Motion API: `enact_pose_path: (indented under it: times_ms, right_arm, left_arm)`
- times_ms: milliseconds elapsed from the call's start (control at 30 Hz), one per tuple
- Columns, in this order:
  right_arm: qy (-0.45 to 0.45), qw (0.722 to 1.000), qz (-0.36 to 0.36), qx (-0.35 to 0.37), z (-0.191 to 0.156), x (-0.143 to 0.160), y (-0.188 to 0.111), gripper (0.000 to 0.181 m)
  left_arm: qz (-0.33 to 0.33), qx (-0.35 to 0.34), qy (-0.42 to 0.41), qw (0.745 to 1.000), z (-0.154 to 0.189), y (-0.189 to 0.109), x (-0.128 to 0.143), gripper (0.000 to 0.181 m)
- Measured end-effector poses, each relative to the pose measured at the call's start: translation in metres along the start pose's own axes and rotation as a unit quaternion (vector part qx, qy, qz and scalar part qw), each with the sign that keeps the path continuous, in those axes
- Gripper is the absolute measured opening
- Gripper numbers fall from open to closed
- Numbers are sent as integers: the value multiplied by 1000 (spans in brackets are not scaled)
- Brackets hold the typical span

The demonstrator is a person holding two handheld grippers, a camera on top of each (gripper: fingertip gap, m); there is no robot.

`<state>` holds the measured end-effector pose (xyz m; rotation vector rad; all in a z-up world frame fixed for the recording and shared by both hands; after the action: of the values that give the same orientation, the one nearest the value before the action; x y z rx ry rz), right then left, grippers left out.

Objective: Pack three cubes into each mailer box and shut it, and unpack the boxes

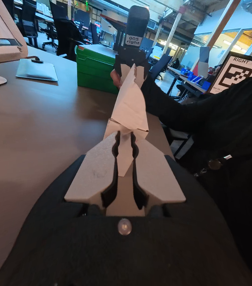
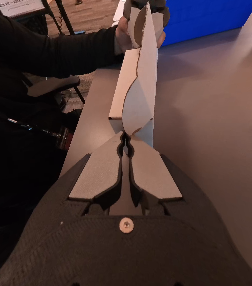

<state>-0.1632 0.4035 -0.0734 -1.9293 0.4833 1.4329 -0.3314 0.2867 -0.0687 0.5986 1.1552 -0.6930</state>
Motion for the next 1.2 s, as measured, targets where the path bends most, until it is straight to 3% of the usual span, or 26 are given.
enact_pose_path:
  times_ms: [400,667,833,933,1067,1200]
  right_arm:
    - [7,999,51,17,10,-10,-14,0]
    - [-1,999,40,25,12,-5,-17,0]
    - [-16,998,52,37,13,-8,-23,9]
    - [-33,996,76,46,13,-16,-27,16]
    - [-56,989,133,40,7,-34,-32,28]
    - [-70,981,169,63,12,-43,-41,31]
  left_arm:
    - [16,-33,10,999,-9,-6,-5,8]
    - [3,-34,11,999,-10,-6,-2,7]
    - [24,-33,24,999,-8,-12,-11,7]
    - [72,-13,32,997,0,-18,-25,13]
    - [100,-4,27,995,3,-22,-35,39]
    - [118,12,53,991,4,-20,-41,37]
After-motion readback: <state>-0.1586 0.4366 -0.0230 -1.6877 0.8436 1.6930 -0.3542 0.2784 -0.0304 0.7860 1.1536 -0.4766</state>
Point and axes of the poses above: each gripper's, where its closed fingertips meet, y out along the fingers, x out of its underside, z = x × y across the jaws, the point moved 3 cm from there along -y, back along the fingers, and after that the axes turned 11 degrees about z, right-handed, at the moved point
